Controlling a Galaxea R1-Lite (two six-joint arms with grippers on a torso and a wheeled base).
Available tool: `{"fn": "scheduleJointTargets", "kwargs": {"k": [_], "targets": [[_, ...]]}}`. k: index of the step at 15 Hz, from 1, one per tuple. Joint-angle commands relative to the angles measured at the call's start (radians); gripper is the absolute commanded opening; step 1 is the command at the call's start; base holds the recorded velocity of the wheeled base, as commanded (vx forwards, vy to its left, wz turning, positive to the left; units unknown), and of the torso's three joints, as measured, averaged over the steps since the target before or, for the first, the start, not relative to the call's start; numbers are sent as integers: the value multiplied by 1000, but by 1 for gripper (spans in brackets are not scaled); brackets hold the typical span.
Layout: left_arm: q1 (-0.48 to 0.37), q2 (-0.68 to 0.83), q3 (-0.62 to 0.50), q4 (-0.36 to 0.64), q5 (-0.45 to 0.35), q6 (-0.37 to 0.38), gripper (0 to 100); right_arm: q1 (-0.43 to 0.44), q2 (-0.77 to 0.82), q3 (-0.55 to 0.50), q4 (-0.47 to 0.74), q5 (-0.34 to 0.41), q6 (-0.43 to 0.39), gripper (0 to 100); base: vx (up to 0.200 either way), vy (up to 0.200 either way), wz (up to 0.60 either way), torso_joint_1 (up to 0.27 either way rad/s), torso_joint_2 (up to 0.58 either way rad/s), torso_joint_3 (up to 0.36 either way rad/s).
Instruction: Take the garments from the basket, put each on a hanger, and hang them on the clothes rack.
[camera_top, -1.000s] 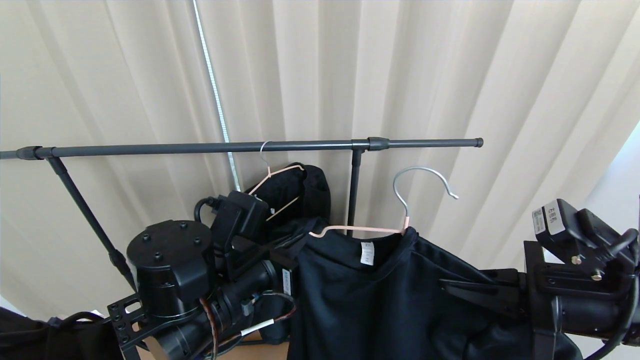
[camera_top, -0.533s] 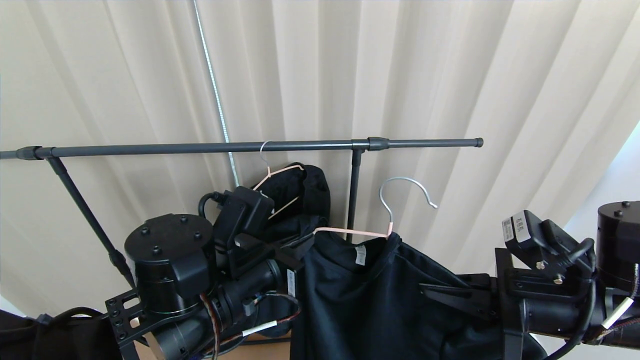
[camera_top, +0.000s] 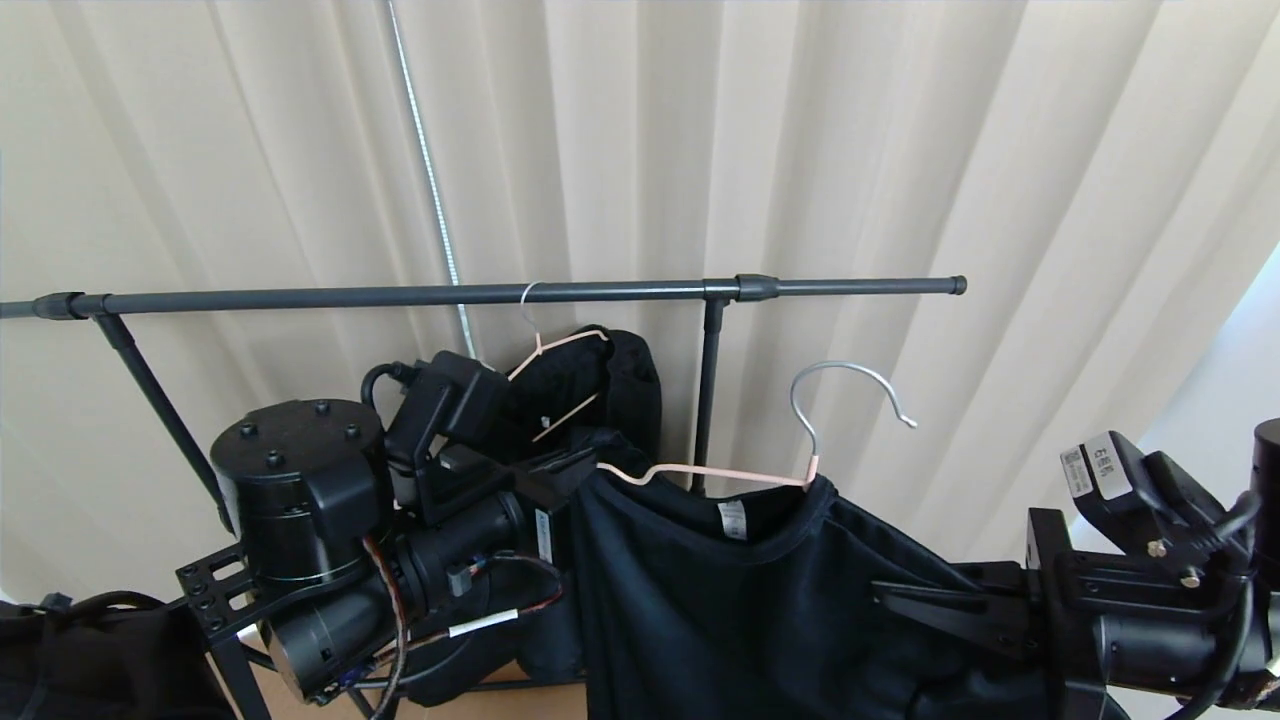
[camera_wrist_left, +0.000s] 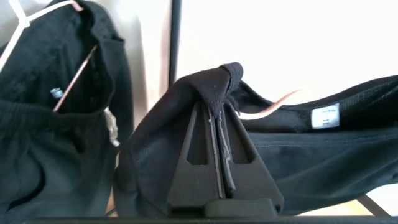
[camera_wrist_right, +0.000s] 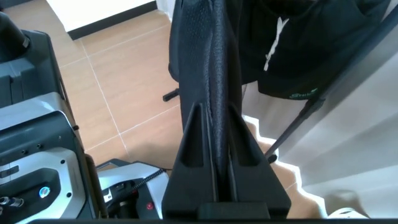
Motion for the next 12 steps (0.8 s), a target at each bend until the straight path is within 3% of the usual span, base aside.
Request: {"fn": "scheduleJointTargets", "kwargs": {"k": [1, 3, 7, 12], "targets": [[-4, -8, -3, 6, -13, 7, 0, 0, -24, 9, -1, 6, -1, 0, 0, 0, 0, 0, 0, 0], [-33, -14, -8, 6, -61, 8, 0, 0, -15, 9, 1, 80, 0, 0, 0, 0, 0, 0, 0, 0], [-94, -14, -57, 12, -131, 13, 0, 3, 41, 4, -13, 86, 5, 0, 0, 0, 0, 0, 0, 0], [-149, -14, -99, 20, -159, 18, 0, 20, 51, 9, -14, 88, 8, 0, 0, 0, 0, 0, 0, 0]]}}
